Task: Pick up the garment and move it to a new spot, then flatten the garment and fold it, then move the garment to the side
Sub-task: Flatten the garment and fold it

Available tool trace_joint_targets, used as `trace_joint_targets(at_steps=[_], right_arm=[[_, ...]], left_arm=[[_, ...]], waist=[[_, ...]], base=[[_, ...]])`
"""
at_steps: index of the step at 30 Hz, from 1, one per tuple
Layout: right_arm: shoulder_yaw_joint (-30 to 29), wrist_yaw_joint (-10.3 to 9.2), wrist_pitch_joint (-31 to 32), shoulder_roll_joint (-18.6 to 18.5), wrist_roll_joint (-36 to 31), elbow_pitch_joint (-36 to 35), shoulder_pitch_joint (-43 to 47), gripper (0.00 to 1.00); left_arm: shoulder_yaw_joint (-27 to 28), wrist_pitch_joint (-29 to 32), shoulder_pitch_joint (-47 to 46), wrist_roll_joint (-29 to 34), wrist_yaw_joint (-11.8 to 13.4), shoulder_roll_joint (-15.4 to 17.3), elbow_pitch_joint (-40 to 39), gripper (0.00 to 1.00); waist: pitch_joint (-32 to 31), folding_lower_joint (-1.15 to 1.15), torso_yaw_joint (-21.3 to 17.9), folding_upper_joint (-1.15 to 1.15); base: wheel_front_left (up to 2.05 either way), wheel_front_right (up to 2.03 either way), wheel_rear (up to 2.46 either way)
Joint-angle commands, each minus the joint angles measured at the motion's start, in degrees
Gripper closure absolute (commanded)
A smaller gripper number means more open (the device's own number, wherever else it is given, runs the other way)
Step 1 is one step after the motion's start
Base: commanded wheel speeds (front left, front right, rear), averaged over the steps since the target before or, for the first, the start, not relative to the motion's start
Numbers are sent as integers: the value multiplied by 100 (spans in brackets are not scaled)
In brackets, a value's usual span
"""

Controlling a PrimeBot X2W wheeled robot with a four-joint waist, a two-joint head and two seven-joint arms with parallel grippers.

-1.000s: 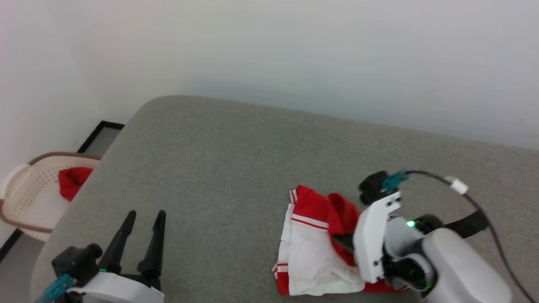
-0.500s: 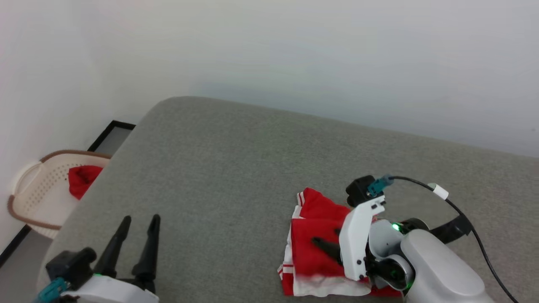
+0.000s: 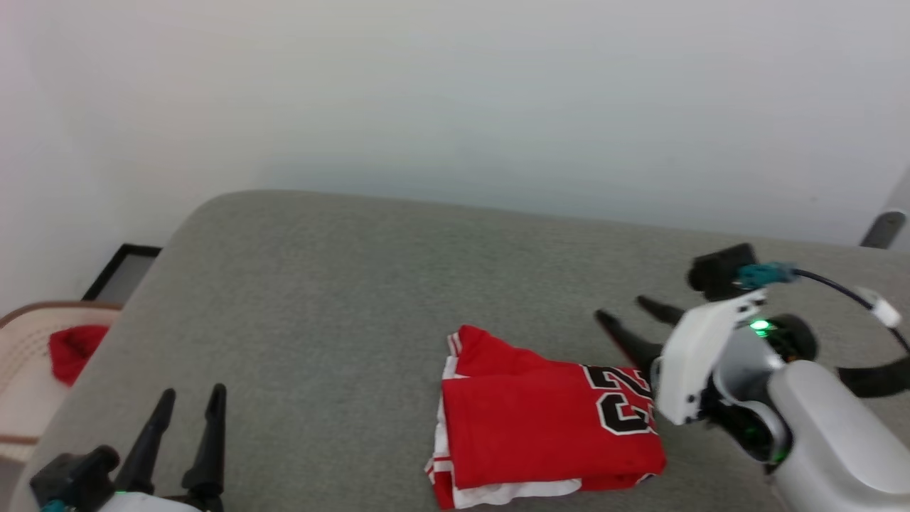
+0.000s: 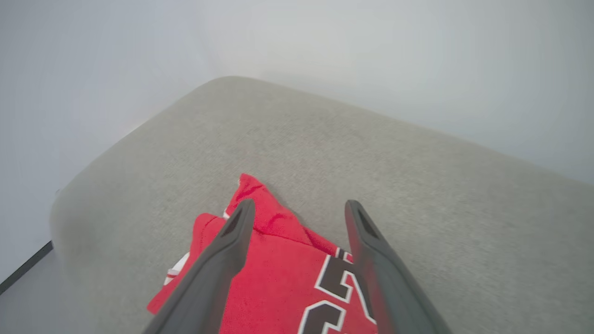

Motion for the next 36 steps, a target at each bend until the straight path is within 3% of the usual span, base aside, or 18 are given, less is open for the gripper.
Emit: trace_joint_targets(at_steps=[1,11,16,25,36], right_arm=[[-105,-3,-216,-84,-146,-88,130,0],[-783,-3,-1653,-671,-723,-440,911,0],[-1086,-3,-2208,-786,-900,-573,1343,0],[-1714,-3,-2808,-657,-1029,-602,2021,0],[-2090,-3,-2987,-424,-1147,-724,2483,0]], left_arm=[[80,-3,83,47,-24,-16,-50,0],[400,-2,378,274,-20,-67,-291,0],[482,-2,511,349,-20,-75,-345,0],[529,-3,608,440,-20,-123,-407,0],[477,-2,579,470,-20,-23,-380,0]], waist=[[-29,0,-264,0],[-71,0,-818,0],[-95,0,-1009,0],[-109,0,-1130,0],[-118,0,-1034,0]], base=[[0,0,0],[0,0,0],[0,0,0],[0,0,0],[0,0,0]])
